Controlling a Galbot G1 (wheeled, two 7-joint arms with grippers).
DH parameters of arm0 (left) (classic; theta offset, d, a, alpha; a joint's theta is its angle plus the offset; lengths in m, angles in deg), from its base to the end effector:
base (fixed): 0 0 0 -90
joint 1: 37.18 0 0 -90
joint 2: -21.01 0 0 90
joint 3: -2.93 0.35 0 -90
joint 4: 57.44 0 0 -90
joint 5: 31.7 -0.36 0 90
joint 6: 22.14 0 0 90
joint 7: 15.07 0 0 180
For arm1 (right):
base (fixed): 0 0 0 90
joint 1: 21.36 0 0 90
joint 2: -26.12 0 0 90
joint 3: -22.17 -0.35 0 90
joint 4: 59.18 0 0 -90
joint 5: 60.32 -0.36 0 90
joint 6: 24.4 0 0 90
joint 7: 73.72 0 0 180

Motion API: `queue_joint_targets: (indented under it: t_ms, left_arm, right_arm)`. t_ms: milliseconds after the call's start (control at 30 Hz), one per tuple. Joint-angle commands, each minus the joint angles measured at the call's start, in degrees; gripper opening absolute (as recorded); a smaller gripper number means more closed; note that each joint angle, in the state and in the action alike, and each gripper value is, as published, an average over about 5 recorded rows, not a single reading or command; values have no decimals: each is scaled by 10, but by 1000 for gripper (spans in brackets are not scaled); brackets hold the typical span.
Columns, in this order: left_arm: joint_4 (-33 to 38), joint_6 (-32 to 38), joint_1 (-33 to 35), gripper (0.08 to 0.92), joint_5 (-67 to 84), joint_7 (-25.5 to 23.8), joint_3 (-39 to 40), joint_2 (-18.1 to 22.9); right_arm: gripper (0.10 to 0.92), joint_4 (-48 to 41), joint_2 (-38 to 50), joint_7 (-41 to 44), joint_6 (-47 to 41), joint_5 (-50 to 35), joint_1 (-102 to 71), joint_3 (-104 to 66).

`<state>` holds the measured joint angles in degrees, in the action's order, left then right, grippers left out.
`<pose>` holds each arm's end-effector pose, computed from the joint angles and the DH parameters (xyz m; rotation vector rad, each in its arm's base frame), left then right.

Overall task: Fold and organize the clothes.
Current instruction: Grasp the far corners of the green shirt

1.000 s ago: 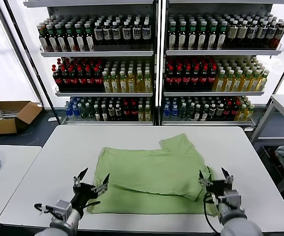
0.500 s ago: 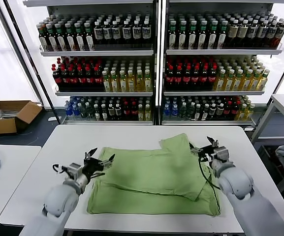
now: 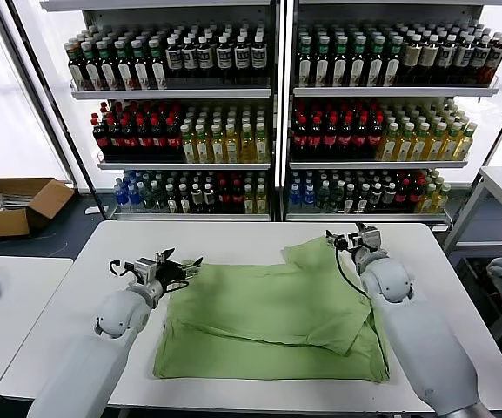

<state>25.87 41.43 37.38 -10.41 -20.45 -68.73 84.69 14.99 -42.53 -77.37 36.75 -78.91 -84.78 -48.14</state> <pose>0.4339 0.0729 -0.2964 -0.3905 -2.6706 -0.2296 0.4974 -0.0545 -0.2654 0.1314 -2.7181 0.2810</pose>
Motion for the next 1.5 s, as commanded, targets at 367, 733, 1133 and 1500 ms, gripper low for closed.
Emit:
queue_joint_targets:
  t_ms: [367,733,1133,1500]
  left_arm:
    - [-78,-4,-44,823,-7,-4,22,11]
    - [-82,-4,-36,823,-9,-6,19,11]
    - [-82,-6,-14,604,-8,-7,13,17]
    - [-15,-15,46,292,-10,-22,-2,15]
  right_arm:
    - [823,-110,-80,2,13,18,32,-8]
    - [823,-114,-82,-4,13,24,19,-8]
    - [682,-99,-79,-15,12,26,-1,-8]
    - [396,-74,-71,-26,5,26,-18,-14]
